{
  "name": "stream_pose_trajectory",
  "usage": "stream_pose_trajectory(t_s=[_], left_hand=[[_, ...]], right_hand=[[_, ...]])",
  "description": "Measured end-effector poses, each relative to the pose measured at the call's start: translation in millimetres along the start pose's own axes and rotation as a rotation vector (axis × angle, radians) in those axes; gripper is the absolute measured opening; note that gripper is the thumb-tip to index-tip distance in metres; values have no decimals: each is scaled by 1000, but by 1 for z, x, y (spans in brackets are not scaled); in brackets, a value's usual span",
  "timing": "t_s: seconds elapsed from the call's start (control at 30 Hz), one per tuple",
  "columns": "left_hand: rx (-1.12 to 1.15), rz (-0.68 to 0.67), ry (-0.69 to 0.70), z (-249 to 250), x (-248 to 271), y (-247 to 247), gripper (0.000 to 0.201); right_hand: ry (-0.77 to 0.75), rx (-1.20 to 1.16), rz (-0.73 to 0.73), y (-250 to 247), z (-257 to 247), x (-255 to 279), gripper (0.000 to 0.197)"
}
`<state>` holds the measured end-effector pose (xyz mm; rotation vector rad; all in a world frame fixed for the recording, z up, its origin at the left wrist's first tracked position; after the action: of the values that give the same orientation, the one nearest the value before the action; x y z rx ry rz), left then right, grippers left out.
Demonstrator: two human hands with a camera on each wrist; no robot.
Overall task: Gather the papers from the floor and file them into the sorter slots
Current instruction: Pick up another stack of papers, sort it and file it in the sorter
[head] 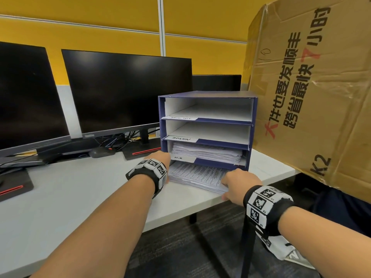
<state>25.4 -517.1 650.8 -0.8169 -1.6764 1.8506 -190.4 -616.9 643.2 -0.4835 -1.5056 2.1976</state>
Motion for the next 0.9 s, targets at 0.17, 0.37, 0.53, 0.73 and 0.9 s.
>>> stream_pose_trajectory(t_s=[0.17, 0.37, 0.53, 0.73, 0.9], left_hand=[[-55, 1, 15, 7, -3, 1, 26], [-73, 6, 27, 10, -7, 6, 28], [-94, -20, 18, 13, -11, 12, 36], [-94, -83, 30, 18, -16, 13, 35], [-97, -69, 37, 17, -11, 10, 34]], right_hand=[[21, 4, -3, 4, 1, -1, 12], [61, -33, -12, 8, 3, -6, 19], [90, -23, 8, 8, 4, -7, 23], [87, 3, -5, 10, 2, -12, 27], [94, 9, -25, 9, 2, -15, 27]])
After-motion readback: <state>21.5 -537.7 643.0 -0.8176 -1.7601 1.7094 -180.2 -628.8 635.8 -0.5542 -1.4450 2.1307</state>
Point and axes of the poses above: each hand's wrist, its own x-axis away from the middle knuckle, its own y-axis out of the palm, z = x × y, the point moved 5 cm from there along -x, towards the middle knuckle, and after that the axes turned 14 degrees about x, right-handed, at the moved point
